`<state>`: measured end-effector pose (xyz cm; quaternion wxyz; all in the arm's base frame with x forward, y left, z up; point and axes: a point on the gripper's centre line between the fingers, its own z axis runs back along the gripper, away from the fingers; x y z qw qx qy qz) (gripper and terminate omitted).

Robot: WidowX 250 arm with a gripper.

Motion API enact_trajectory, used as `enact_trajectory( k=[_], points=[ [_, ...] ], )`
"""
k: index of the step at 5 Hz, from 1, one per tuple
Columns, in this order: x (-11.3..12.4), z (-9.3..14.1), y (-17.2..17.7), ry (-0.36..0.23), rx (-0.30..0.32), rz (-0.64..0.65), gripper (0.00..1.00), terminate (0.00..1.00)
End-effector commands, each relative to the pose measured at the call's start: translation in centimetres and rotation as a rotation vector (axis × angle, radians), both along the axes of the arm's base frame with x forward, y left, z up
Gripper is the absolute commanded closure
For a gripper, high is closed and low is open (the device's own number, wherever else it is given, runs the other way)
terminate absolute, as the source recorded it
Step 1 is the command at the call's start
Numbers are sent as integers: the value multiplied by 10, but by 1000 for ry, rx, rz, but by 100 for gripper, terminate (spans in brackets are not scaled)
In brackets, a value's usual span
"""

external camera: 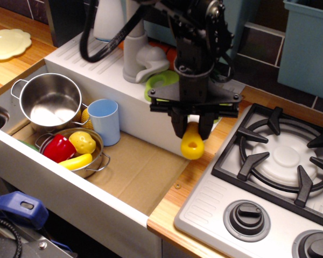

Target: Put knife on cutting board

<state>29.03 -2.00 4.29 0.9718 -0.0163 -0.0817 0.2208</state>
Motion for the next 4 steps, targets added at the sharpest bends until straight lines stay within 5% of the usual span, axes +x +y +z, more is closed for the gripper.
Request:
enact_trajectory(
  k=[1,4],
  points=[
    [27,11,12,-47,10,-43,100,0],
    [74,7,40,-81,18,-166,100,0]
  ],
)
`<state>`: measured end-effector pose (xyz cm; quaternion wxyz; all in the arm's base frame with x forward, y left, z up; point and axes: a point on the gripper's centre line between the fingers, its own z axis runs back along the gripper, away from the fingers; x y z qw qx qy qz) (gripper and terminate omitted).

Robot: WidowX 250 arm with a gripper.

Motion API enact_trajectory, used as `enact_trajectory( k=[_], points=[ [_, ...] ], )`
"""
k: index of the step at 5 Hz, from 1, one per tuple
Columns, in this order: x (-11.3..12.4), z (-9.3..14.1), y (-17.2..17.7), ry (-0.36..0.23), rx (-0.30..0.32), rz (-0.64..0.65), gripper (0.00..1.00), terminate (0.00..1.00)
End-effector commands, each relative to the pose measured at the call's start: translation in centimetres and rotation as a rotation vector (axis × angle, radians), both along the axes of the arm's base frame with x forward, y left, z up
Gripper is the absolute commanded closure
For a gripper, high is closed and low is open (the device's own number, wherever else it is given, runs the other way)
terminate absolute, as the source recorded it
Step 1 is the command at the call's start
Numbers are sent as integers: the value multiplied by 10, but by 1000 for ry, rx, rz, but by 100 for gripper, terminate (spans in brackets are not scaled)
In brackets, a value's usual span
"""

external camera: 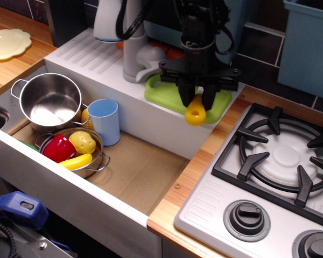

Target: Put knife on cutting board

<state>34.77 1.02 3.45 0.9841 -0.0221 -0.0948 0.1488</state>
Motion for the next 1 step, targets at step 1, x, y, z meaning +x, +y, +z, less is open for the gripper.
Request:
enact_trajectory(
  k=[1],
  points=[
    [31,16,18,-59,2,-69,100,100]
  ],
)
